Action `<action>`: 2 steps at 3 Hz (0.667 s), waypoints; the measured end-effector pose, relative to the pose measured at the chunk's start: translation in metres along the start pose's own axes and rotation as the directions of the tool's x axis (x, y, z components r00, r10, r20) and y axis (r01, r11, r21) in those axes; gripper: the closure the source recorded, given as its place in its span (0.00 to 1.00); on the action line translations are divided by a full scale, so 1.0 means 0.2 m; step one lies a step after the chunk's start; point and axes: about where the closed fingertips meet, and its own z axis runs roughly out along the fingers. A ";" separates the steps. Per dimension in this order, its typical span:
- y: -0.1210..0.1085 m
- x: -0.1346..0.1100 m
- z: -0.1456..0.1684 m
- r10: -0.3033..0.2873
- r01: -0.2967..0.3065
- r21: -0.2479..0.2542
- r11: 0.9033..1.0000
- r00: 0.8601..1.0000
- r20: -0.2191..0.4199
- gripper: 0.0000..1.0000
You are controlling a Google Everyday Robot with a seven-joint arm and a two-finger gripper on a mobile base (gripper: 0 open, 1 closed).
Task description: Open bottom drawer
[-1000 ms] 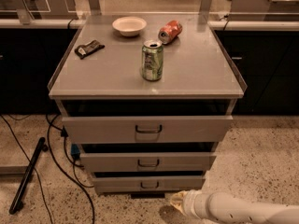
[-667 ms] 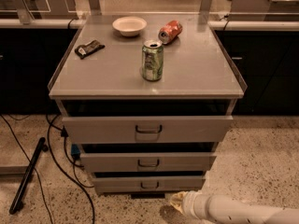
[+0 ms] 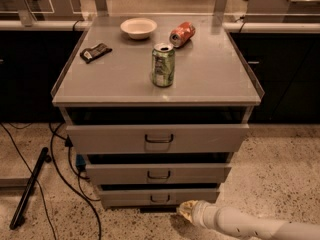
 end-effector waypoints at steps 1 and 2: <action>-0.10 0.07 0.12 -0.023 0.024 0.037 0.999 0.999 -0.031 1.00; -0.19 0.13 0.27 -0.052 0.058 0.059 0.997 0.995 -0.090 1.00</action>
Offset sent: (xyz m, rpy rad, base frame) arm 0.0854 -0.0143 -0.0670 -0.1800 -0.0549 -0.0562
